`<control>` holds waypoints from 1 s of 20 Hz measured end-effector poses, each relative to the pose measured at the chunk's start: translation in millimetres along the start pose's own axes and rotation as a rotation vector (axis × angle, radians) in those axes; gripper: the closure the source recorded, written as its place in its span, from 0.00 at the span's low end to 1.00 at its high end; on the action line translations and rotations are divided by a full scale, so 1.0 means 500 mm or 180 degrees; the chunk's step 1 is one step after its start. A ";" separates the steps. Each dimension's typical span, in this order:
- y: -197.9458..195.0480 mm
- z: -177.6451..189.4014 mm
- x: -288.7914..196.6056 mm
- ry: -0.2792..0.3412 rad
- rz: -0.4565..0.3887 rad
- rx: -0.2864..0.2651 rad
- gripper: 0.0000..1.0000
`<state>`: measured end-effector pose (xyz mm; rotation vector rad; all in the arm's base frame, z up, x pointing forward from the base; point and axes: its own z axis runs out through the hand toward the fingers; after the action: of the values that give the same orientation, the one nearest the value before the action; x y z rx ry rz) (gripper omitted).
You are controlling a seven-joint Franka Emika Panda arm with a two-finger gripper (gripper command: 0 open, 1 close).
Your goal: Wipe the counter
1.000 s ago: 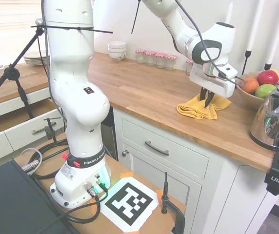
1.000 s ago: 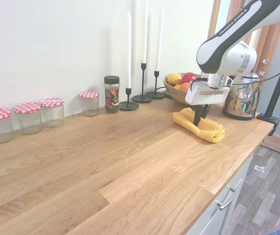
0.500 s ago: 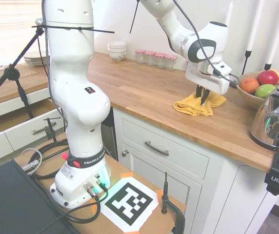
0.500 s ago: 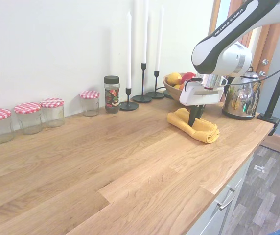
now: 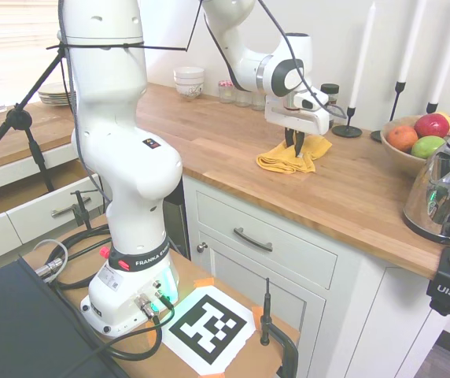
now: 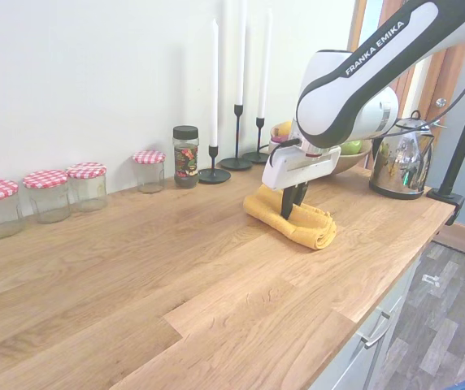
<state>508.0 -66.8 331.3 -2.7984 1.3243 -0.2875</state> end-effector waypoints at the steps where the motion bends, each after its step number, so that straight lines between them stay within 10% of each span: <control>1: -0.017 -0.004 -0.026 0.0017 -0.0039 -0.0011 1.00; 20: -0.172 -0.015 -0.262 0.0307 -0.0484 -0.0100 1.00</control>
<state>491.1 89.1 328.2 -2.9520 1.1431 -0.4149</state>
